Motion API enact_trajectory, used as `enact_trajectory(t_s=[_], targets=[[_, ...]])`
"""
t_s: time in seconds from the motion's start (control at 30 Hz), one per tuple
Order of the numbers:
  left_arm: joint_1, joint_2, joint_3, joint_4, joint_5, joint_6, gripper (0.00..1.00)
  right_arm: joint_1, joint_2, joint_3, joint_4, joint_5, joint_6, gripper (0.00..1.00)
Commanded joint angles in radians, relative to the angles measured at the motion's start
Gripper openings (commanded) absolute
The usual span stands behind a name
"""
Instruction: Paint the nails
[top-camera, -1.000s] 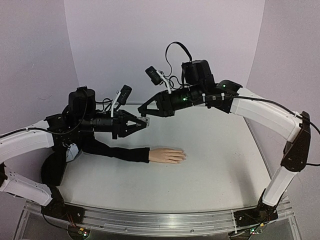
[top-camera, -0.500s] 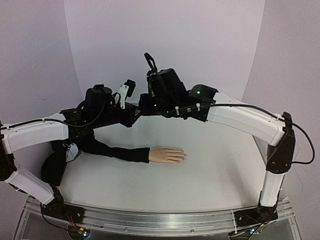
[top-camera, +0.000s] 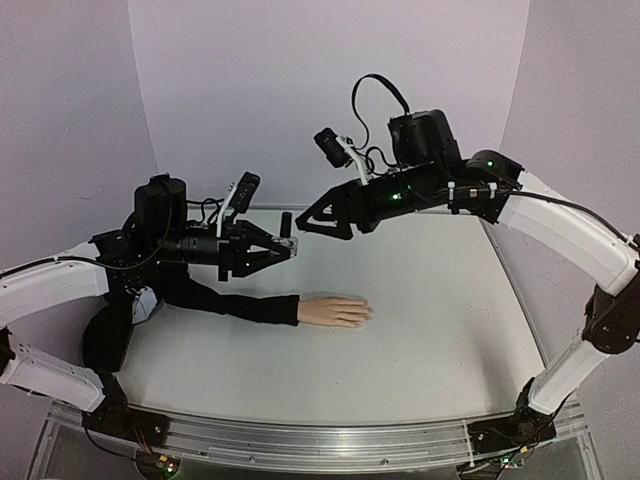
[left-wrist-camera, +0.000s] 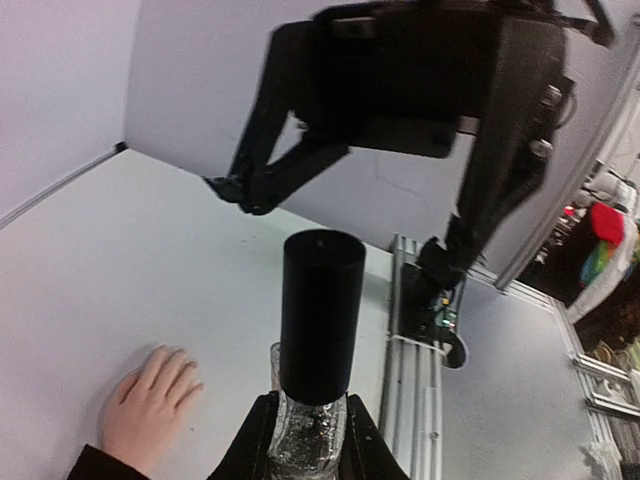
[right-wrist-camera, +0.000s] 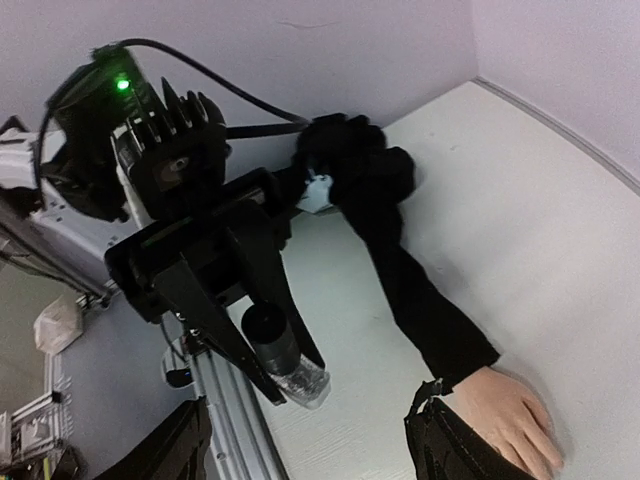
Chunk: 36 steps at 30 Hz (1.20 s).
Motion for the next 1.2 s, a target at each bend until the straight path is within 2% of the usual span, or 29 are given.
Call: enact_trajectory(t_s=[0.0, 0.13, 0.33, 0.4, 0.47, 0.63, 0.73, 0.8, 0.83, 0.87, 0.9, 0.93, 0.97, 1.0, 1.07, 1.17], targets=[[-0.001, -0.013, 0.058, 0.058, 0.277, -0.021, 0.0, -0.012, 0.018, 0.026, 0.069, -0.418, -0.07, 0.64], [-0.001, 0.011, 0.086, 0.061, 0.338, -0.035, 0.0, -0.012, 0.091, 0.09, 0.088, -0.541, -0.032, 0.43], [-0.001, 0.023, 0.088, 0.089, 0.362, -0.054, 0.0, -0.011, 0.117, 0.107, 0.114, -0.563, -0.007, 0.32], [-0.001, 0.026, 0.089, 0.095, 0.364, -0.06, 0.0, -0.009, 0.119, 0.104, 0.117, -0.57, -0.009, 0.23], [-0.001, 0.025, 0.09, 0.098, 0.359, -0.061, 0.0, -0.009, 0.118, 0.097, 0.127, -0.581, -0.008, 0.18], [-0.001, 0.011, 0.092, 0.095, 0.253, -0.06, 0.0, -0.005, 0.114, 0.062, 0.142, -0.561, -0.005, 0.0], [0.001, -0.004, 0.095, 0.083, 0.114, -0.062, 0.0, -0.002, 0.107, 0.029, 0.151, -0.512, 0.003, 0.0], [0.001, -0.012, 0.105, 0.057, -0.065, -0.061, 0.0, 0.005, 0.096, -0.003, 0.162, -0.425, 0.023, 0.0], [0.001, -0.012, 0.112, 0.034, -0.196, -0.058, 0.0, 0.008, 0.093, -0.013, 0.161, -0.326, 0.047, 0.0], [0.001, -0.01, 0.119, 0.011, -0.307, -0.057, 0.0, 0.013, 0.093, -0.02, 0.159, -0.181, 0.074, 0.0], [0.001, 0.001, 0.13, -0.012, -0.484, -0.052, 0.0, 0.022, 0.096, -0.019, 0.146, -0.042, 0.115, 0.0], [0.001, 0.018, 0.142, -0.032, -0.599, -0.052, 0.0, 0.043, 0.104, -0.002, 0.108, 0.182, 0.141, 0.0], [0.001, 0.038, 0.153, -0.049, -0.793, -0.059, 0.0, 0.073, 0.119, 0.014, 0.073, 0.466, 0.204, 0.0], [0.0, 0.075, 0.174, -0.058, -0.903, -0.056, 0.0, 0.093, 0.133, 0.043, 0.022, 0.616, 0.286, 0.0], [0.001, 0.146, 0.228, -0.108, -0.994, -0.04, 0.0, 0.143, 0.178, 0.092, -0.019, 0.849, 0.357, 0.0], [0.0, 0.204, 0.261, -0.112, -0.966, -0.039, 0.0, 0.172, 0.259, 0.206, -0.067, 0.929, 0.356, 0.01]])
